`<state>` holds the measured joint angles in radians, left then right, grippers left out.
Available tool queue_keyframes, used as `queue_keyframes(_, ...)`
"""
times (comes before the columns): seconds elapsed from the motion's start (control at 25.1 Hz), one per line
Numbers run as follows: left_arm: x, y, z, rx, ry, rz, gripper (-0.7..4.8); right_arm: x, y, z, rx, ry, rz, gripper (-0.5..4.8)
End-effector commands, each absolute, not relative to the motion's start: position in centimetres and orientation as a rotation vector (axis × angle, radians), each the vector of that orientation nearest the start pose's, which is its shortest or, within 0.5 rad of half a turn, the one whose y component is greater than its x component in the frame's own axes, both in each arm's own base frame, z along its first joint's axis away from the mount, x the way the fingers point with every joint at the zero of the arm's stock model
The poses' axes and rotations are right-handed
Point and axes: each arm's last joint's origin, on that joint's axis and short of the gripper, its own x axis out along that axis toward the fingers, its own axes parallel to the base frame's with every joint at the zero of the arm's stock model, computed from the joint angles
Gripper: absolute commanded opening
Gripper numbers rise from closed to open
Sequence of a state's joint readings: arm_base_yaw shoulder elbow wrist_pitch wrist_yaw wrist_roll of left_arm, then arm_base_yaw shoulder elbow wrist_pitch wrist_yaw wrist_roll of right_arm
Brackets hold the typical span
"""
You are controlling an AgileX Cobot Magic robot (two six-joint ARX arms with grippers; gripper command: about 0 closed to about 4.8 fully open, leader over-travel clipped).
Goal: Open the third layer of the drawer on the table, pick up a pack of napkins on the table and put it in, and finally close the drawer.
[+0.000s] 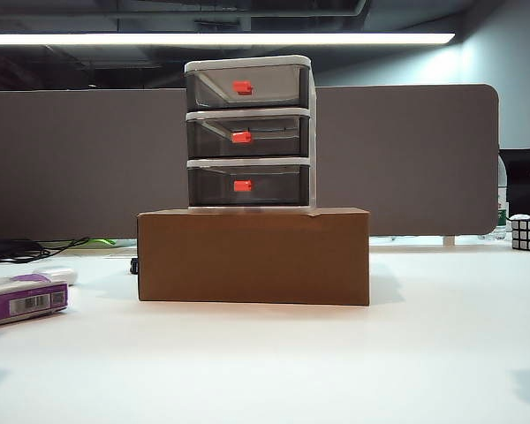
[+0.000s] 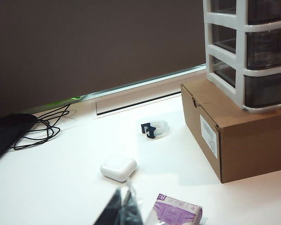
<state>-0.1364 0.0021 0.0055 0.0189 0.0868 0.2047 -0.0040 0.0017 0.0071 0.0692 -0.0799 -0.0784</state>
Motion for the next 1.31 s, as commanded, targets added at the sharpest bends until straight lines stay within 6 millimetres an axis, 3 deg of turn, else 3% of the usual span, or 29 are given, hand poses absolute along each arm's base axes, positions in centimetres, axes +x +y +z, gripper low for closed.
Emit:
queue_keyframes(0.04, 9.6, -1.6, 16.9, 0.197, -0.058, -0.222, -0.05, 9.7, 0.2, 17.2, -0.079, -0.084, 0.074, -0.06)
queue_keyframes(0.44, 9.6, -1.6, 16.9, 0.152, -0.055, -0.248, -0.05, 9.7, 0.2, 17.1, -0.071, -0.083, 0.079, -0.06)
queue_keyframes(0.52, 9.4, -2.0, 16.9, -0.025, -0.03, -0.398, -0.06, 9.7, 0.5, 17.0, 0.063, -0.062, 0.181, -0.06)
queue_keyframes(0.56, 9.2, -2.5, 16.9, -0.161, 0.012, -0.557, -0.06, 9.6, 0.9, 16.8, 0.198, -0.014, 0.327, -0.06)
queue_keyframes(0.6, 9.0, -2.7, 16.8, -0.218, 0.053, -0.673, -0.06, 9.5, 1.3, 16.6, 0.285, 0.04, 0.465, -0.06)
queue_keyframes(0.68, 8.9, -2.9, 16.7, -0.243, 0.079, -0.752, -0.05, 9.3, 1.6, 16.5, 0.3, 0.076, 0.581, -0.06)
queue_keyframes(0.8, 8.9, -2.9, 16.8, -0.316, 0.102, -0.763, 0.03, 9.2, 1.6, 16.7, 0.295, 0.064, 0.603, -0.06)
queue_keyframes(0.88, 8.9, -2.9, 17.2, -0.401, 0.098, -0.761, 0.68, 9.2, 1.6, 16.9, 0.287, 0.037, 0.603, -0.06)
queue_keyframes(0.92, 8.8, -2.9, 17.3, -0.402, 0.087, -0.769, 0.72, 9.2, 1.6, 17.0, 0.286, 0.031, 0.607, -0.06)
queue_keyframes(1.03, 8.7, -3.3, 17.5, -0.365, 0.064, -0.814, 0.71, 9.2, 1.6, 17.0, 0.364, 0.058, 0.608, -0.06)
queue_keyframes(1.11, 8.6, -3.9, 17.7, -0.43, 0.057, -0.769, 0.71, 9.2, 1.7, 16.9, 0.368, 0.073, 0.644, -0.06)
queue_keyframes(1.31, 8.0, -5.7, 17.8, -0.405, 0.026, -0.752, 0.59, 9.0, 2.3, 17.2, 0.362, 0.074, 0.733, -0.06)
